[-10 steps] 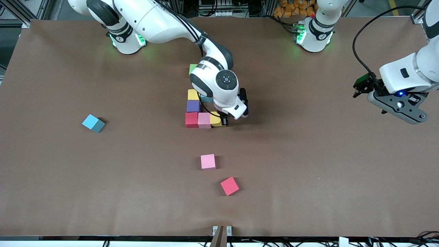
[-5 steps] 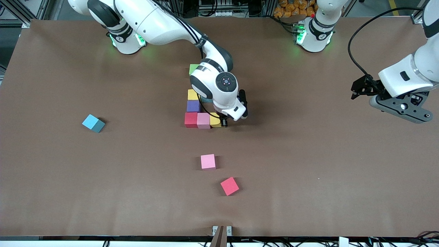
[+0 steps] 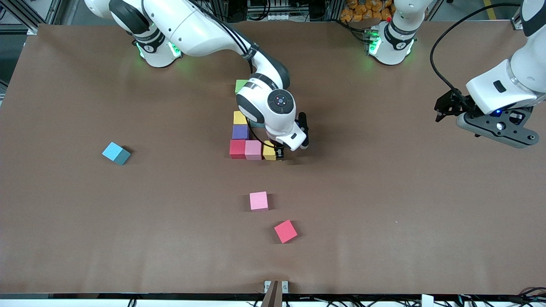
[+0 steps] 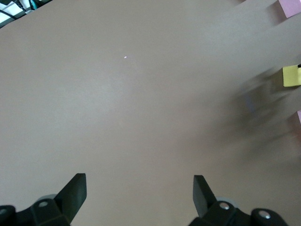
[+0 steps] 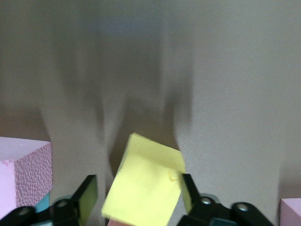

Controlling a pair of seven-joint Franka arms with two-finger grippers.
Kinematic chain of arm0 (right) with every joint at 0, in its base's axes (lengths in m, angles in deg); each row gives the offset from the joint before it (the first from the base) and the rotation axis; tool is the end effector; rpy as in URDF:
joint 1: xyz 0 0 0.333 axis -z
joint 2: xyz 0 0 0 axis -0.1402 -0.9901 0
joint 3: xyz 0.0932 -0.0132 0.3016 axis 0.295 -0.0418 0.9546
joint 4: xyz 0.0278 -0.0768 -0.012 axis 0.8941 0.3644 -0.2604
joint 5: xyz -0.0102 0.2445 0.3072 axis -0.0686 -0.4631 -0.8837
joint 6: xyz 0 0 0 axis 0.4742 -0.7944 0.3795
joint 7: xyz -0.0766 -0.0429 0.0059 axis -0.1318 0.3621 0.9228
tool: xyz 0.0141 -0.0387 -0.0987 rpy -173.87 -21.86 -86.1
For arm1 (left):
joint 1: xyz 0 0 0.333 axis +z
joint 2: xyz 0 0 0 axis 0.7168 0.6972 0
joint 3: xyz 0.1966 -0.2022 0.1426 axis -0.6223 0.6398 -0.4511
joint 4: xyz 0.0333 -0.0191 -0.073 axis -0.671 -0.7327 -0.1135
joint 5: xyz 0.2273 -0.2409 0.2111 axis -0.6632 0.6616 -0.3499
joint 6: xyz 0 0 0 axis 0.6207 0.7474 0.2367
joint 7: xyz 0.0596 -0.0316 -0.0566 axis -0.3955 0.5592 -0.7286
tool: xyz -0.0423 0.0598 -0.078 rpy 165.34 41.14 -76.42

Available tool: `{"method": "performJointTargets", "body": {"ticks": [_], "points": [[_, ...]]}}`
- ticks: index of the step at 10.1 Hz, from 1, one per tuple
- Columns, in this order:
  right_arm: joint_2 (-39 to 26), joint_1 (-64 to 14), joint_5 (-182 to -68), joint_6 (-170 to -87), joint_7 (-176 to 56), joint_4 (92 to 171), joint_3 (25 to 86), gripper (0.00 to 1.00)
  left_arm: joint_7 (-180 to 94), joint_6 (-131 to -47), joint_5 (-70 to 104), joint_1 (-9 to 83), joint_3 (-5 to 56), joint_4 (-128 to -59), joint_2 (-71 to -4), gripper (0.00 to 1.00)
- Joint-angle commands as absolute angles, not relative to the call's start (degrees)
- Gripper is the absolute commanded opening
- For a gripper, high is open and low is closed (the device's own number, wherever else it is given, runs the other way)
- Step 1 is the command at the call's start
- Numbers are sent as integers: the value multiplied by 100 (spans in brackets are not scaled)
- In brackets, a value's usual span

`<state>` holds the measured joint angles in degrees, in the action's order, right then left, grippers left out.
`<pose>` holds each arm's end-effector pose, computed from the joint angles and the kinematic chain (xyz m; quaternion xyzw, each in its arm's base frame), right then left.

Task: Form number 2 with 11 blocks
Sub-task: 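Lower the yellow cube beside light pink and open the right gripper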

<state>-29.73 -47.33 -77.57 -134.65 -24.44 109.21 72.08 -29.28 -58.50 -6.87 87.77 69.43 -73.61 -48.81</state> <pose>0.4997 0.5421 0.2392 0.6868 0.7267 -0.0115 0.0061 0.5828 -0.1053 0.6224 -0.9748 0.2222 0.0064 0.0169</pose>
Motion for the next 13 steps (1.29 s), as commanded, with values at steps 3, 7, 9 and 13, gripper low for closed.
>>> {"method": "performJointTargets", "body": {"ticks": [3, 7, 9, 13], "points": [[-3065, -4735, -7714, -13595, -2560, 10798, 7207, 100, -2996, -5752, -849, 8789, 7084, -7342, -5079, 100], [-3056, -4752, -7750, -13604, -3120, 10798, 7207, 100, -3005, -5725, -779, 8789, 7094, -7351, -5088, 100], [-3065, -4761, -7767, -13604, -3202, 10798, 7225, 100, -3005, -5725, -770, 8789, 7103, -7351, -5105, 100], [-2882, -4770, -8171, -13596, -3438, 10798, 7225, 100, -3689, -5725, -166, 7663, 5765, -7377, -5492, 100]]}}
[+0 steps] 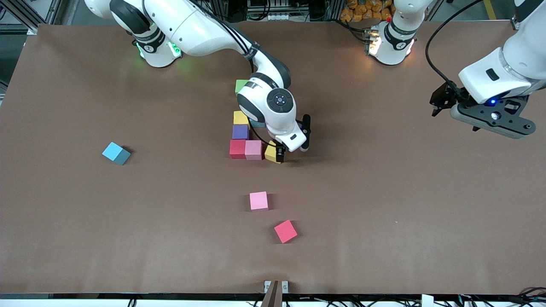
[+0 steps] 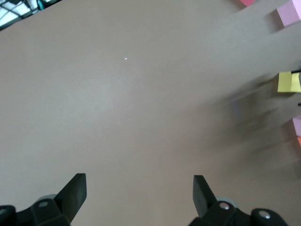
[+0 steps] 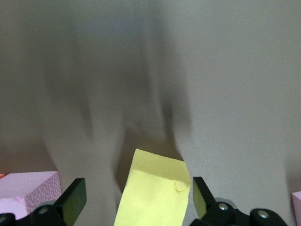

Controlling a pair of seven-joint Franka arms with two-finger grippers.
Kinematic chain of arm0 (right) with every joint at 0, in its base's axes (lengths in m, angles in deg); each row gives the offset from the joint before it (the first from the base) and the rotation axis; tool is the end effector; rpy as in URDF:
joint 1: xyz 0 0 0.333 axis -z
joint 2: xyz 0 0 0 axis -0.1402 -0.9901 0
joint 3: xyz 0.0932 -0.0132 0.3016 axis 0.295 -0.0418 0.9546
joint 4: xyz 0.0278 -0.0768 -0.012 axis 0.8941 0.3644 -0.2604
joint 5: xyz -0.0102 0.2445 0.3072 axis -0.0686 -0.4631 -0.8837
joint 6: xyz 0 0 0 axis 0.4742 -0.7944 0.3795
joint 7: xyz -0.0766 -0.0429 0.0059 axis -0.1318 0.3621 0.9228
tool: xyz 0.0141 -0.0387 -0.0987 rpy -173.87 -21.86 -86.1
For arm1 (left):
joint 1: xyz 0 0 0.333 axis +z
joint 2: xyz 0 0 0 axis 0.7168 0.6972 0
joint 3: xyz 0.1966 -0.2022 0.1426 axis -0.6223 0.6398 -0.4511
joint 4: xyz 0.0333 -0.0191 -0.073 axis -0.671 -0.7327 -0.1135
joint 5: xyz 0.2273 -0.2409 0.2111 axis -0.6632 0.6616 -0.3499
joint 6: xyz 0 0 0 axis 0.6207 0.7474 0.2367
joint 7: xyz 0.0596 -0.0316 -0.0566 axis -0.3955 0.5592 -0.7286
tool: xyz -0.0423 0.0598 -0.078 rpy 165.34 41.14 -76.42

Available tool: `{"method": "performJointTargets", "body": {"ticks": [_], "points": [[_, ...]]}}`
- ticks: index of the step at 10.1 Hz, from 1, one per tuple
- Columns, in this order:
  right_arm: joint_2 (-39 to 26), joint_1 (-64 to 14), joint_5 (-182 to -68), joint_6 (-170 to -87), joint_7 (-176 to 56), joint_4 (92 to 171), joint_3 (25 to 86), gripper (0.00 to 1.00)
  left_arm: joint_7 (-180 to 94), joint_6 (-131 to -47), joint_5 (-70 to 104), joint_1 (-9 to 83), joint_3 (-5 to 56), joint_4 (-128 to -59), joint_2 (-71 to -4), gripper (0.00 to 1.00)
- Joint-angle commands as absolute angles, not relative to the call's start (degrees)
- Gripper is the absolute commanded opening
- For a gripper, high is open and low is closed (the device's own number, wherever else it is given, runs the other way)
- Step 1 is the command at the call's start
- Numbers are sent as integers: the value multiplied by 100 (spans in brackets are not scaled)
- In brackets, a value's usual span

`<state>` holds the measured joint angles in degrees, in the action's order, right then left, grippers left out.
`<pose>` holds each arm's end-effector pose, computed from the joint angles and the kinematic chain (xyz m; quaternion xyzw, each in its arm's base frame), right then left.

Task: Form number 2 with 11 blocks

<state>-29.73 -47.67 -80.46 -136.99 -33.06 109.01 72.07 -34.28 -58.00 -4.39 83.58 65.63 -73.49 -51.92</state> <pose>0.4983 0.5502 0.2444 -0.7468 -0.6648 -0.0070 0.0175 0.5698 -0.1279 0.6356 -0.9826 0.1844 0.0005 0.0218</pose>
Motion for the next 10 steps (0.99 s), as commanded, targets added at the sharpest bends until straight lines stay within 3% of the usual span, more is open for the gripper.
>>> {"method": "performJointTargets", "body": {"ticks": [1, 5, 7, 10], "points": [[-2715, -4700, -8163, -13421, -3857, 10798, 7164, 100, -3690, -5725, -51, 6907, 4896, -7368, -5544, 100], [-1759, -3806, -8407, -12455, -4510, 11165, 6918, 100, -3708, -5708, 531, 5129, 2695, -7377, -5738, 100], [-1021, -3217, -8435, -12426, -4765, 11814, 6672, 100, -3743, -5690, 531, 4625, 2252, -7386, -5773, 100], [-238, -2469, -8435, -12400, -5686, 12299, 6382, 100, -3752, -5690, 539, 4588, 2181, -7386, -5774, 100]]}}
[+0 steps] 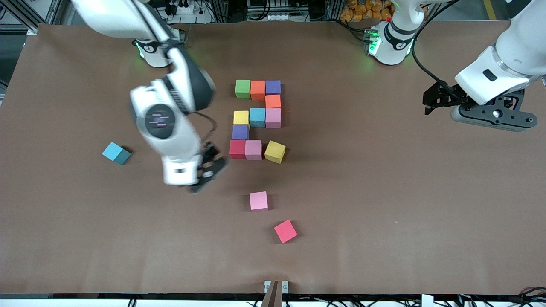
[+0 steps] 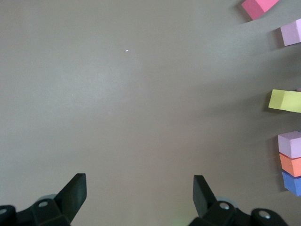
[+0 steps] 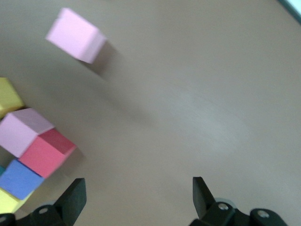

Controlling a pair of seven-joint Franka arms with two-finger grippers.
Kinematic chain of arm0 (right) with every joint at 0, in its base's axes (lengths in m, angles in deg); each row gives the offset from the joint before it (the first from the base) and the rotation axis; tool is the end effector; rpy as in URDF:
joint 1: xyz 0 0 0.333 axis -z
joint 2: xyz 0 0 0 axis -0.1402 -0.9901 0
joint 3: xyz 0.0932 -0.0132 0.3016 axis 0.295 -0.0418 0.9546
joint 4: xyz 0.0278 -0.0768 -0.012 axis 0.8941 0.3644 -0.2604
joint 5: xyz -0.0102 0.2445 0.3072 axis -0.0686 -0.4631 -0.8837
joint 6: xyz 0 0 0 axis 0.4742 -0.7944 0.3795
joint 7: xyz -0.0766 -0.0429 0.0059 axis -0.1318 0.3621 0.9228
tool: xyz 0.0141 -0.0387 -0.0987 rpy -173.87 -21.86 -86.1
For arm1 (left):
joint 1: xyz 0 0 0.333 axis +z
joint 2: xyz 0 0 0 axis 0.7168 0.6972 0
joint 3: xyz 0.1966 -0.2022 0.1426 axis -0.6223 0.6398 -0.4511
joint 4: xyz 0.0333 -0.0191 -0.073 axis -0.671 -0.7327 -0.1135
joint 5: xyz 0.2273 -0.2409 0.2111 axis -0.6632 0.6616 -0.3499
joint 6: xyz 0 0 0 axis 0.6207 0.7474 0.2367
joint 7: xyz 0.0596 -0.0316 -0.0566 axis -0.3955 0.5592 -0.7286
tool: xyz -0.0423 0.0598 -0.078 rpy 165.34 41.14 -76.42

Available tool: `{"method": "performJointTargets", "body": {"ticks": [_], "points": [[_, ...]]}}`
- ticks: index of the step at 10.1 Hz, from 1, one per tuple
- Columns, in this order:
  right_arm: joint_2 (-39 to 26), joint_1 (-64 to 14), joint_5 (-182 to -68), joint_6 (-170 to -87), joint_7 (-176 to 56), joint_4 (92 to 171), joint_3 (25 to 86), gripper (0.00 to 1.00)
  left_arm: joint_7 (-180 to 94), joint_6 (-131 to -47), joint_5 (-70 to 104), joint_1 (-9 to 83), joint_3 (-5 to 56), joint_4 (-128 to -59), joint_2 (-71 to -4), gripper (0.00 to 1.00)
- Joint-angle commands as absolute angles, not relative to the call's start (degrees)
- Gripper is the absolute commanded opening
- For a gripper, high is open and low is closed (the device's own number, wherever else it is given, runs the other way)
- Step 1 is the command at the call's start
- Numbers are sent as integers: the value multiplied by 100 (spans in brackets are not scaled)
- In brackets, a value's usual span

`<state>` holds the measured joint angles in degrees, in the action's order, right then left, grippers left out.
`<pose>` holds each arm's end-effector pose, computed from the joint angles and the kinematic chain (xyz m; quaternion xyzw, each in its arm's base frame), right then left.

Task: Form number 2 with 11 blocks

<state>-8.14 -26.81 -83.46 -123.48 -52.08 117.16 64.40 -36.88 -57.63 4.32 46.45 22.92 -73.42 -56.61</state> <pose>0.6408 0.2492 0.4211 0.9496 0.3126 0.0038 0.0236 0.5652 -0.1334 0.6375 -0.9923 0.1229 0.0071 0.0149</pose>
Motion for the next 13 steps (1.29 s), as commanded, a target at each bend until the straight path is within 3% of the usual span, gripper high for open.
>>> {"method": "performJointTargets", "body": {"ticks": [1, 7, 13], "points": [[-9, -2258, -8435, -12304, -5907, 12353, 6338, 100, -3752, -5690, 539, 4588, 2181, -7386, -5774, 100], [853, -1774, -8618, -11654, -7017, 12353, 6241, 100, -3752, -5690, 566, 4588, 2189, -7386, -5765, 100], [1803, -606, -8919, -10598, -6525, 12362, 6951, 100, -3987, -5690, 540, 4588, 2181, -7386, -5773, 100]]}}
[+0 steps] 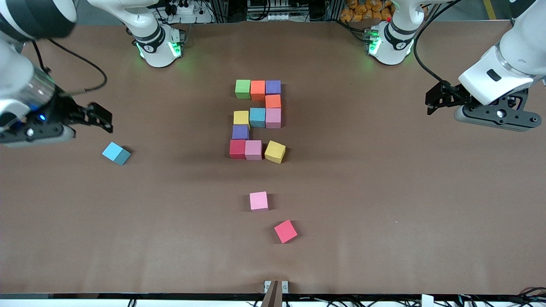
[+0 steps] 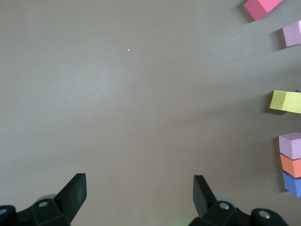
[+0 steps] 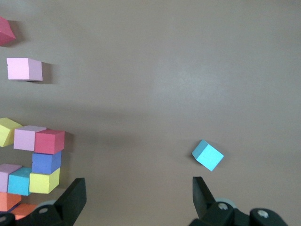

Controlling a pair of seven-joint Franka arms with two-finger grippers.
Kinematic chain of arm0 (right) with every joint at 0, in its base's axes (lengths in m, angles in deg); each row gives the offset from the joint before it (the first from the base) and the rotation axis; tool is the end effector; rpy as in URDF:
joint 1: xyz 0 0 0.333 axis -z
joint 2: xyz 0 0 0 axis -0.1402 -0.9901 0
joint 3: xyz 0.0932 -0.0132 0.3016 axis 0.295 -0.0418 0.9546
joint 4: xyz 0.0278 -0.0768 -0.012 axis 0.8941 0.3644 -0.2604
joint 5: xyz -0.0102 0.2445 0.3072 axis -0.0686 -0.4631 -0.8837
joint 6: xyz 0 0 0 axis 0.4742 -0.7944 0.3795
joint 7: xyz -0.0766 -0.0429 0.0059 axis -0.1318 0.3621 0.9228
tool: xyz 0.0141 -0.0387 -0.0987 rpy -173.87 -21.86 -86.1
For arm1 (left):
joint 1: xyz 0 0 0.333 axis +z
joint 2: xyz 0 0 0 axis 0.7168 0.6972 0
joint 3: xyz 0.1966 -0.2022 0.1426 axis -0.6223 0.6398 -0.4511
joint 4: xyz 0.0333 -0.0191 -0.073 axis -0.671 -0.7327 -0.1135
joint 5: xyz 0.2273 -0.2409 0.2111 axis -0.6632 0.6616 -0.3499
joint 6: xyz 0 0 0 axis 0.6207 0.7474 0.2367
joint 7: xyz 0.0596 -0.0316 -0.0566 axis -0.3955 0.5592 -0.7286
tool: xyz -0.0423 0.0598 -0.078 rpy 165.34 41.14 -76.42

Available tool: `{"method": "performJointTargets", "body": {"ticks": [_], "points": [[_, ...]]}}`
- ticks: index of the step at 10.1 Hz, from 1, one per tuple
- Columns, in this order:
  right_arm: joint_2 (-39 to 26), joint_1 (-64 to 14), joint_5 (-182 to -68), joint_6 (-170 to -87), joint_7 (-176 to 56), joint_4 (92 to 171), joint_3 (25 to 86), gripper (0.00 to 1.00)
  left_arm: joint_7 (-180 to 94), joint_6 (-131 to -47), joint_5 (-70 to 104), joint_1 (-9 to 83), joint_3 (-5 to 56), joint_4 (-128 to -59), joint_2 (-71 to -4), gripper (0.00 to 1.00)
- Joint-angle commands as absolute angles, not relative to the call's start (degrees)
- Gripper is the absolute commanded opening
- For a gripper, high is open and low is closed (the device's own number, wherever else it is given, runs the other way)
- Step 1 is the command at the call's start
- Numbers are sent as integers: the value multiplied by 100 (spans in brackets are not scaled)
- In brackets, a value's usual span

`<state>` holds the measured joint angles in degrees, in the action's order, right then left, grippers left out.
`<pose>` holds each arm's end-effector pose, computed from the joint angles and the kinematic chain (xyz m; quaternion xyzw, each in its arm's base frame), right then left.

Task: Form number 2 with 11 blocks

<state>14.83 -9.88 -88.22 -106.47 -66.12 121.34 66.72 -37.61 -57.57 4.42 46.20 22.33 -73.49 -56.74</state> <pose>0.5687 0.0753 0.6140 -0.9982 -0.0572 -0.0166 0.0057 0.5652 -0.1306 0.6380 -0.9934 0.1137 0.0073 0.0149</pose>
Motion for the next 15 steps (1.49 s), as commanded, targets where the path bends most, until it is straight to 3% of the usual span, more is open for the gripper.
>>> {"method": "performJointTargets", "body": {"ticks": [1, 15], "points": [[1874, -517, -8910, -10537, -6524, 12362, 6996, 100, -4442, -5690, 539, 4588, 2181, -7377, -5774, 100], [1901, -507, -8804, -10536, -6524, 12345, 6997, 100, -5281, -5734, 557, 4632, 2058, -7386, -5765, 100]]}}
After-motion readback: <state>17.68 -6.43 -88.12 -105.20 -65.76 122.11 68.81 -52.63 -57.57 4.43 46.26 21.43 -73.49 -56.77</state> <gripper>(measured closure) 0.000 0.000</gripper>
